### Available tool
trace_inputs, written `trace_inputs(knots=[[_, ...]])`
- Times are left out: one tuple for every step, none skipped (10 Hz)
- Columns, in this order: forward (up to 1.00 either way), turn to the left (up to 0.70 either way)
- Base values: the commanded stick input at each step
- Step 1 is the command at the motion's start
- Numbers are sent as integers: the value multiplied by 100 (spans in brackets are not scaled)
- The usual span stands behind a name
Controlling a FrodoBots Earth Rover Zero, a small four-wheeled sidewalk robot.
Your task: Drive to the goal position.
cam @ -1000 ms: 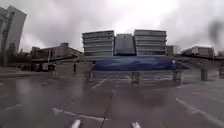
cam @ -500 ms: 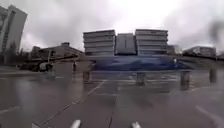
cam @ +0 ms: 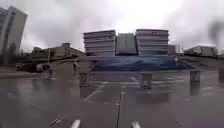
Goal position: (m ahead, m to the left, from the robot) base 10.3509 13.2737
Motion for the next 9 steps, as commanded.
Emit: trace_inputs(knots=[[100, 0], [100, 0], [100, 0], [100, 0], [100, 0], [100, 0], [100, 0], [100, 0], [100, 0]])
